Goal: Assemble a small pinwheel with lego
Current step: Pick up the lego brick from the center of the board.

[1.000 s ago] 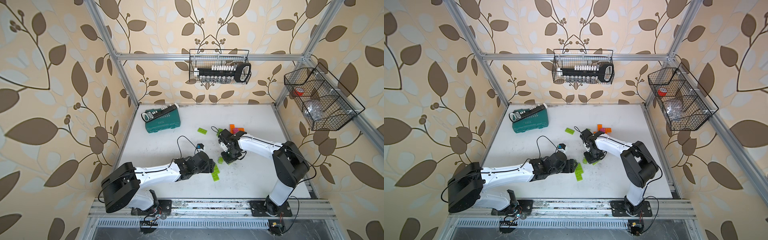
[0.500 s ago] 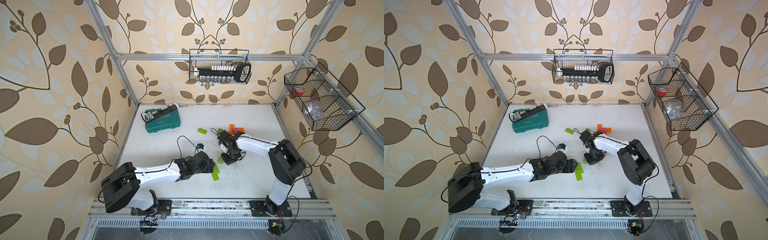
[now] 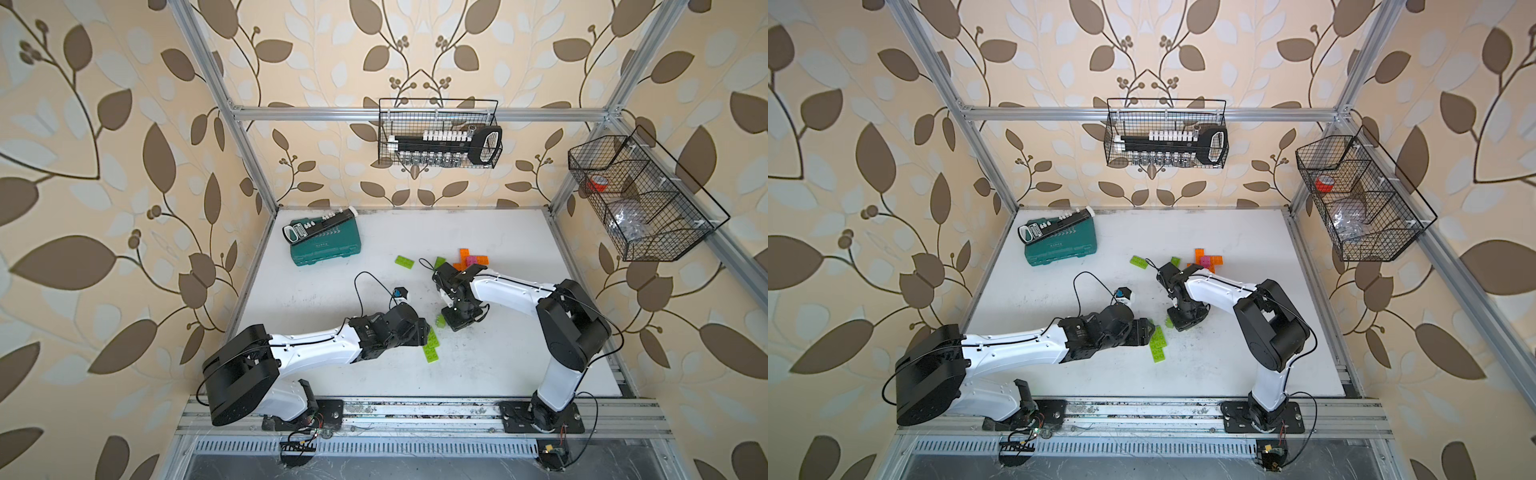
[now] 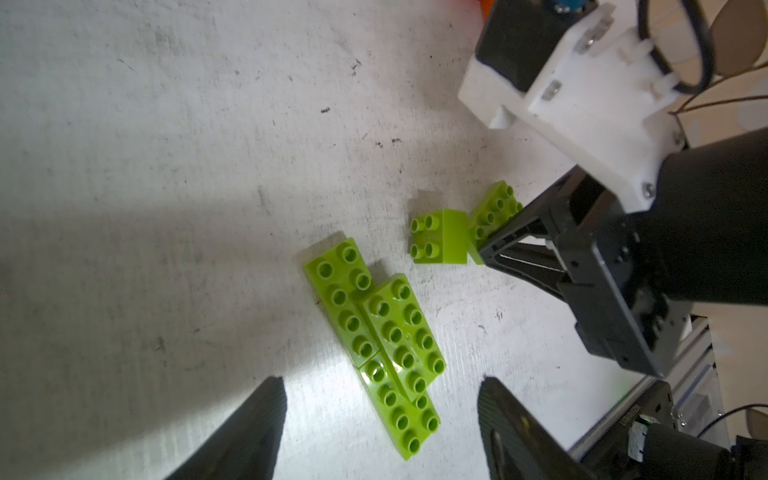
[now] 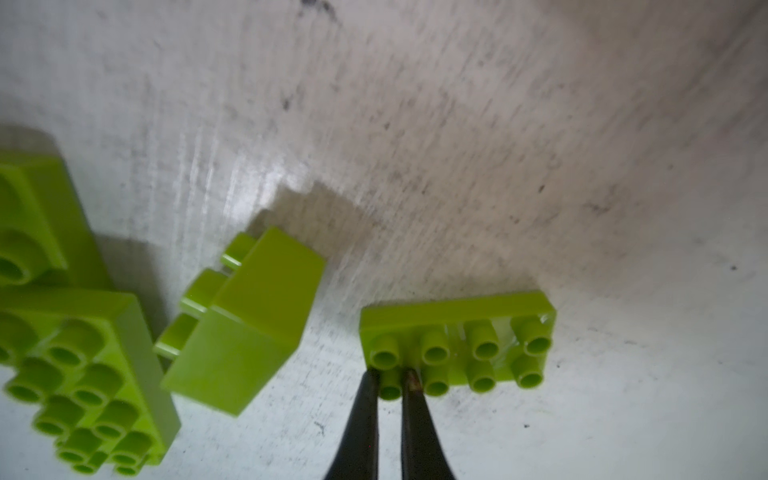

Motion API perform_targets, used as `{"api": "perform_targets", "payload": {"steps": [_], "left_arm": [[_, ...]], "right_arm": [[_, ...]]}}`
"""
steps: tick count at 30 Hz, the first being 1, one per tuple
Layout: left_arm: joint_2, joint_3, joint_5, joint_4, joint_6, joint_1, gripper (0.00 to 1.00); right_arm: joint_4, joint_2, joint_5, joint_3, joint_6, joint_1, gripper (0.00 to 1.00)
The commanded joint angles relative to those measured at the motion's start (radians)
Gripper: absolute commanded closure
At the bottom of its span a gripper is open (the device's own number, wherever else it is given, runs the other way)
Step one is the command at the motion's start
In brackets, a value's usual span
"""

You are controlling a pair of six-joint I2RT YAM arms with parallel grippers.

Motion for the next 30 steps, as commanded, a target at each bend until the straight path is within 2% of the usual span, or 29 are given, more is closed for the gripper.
{"api": "perform_targets", "payload": {"steps": [1,7,11,19,24,30], "left_arm": [[-0.031,0.004,-0.024,-0.01,-0.003,-0.002,0.25],[-0.03,0.009,-0.023,-0.016,-0.002,-0.002,0.25],[-0.046,0.013,-0.045,-0.049,0.006,0.01,0.25],[-0.169,-0.076,0.067,-0.047,0.025,0.192,0.24],[-0.242,-0.147,0.171,-0.03,0.03,0.313,0.23],[-0.275,-0.221,0.292,0.048,0.0,0.406,0.22]], "right_arm": [[-0.003,0.041,0.024,-0.035,0.029,0.009,0.94],[-0.009,-0.004,0.011,-0.026,0.051,0.004,0.95],[-0.055,-0.058,0.056,0.015,0.08,0.005,0.95],[-0.119,-0.104,0.062,0.158,0.158,0.055,0.95],[-0.123,-0.023,0.006,0.27,0.189,0.132,0.94],[-0.101,0.083,-0.048,0.345,0.211,0.178,0.94]]}}
